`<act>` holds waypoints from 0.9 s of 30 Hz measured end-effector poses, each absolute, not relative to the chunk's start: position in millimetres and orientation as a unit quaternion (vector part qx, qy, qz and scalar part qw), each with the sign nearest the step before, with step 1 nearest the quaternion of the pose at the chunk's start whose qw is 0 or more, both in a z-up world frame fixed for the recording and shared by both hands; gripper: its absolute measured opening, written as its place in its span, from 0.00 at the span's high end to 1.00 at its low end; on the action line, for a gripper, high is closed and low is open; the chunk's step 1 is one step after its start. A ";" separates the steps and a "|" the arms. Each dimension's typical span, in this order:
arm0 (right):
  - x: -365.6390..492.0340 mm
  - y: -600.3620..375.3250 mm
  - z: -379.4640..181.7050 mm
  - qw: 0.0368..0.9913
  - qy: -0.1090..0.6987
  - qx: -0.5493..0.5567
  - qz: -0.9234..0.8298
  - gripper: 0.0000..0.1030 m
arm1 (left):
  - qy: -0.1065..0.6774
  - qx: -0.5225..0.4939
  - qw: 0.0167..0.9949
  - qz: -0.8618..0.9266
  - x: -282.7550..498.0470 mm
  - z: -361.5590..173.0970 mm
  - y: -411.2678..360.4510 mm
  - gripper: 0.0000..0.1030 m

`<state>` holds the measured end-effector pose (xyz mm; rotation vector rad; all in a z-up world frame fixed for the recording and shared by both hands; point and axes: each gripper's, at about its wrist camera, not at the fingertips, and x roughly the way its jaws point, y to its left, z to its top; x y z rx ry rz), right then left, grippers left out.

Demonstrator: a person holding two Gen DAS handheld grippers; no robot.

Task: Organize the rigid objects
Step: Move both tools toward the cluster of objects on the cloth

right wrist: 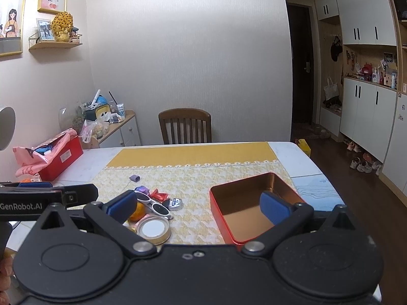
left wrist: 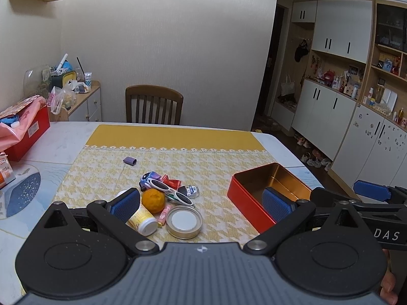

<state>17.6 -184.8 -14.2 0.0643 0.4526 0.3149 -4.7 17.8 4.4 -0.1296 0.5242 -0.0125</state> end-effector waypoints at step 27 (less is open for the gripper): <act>18.4 -174.8 -12.6 0.962 0.221 0.033 0.156 0.00 | 0.246 -0.084 0.966 -0.011 -6.2 5.7 37.6 0.00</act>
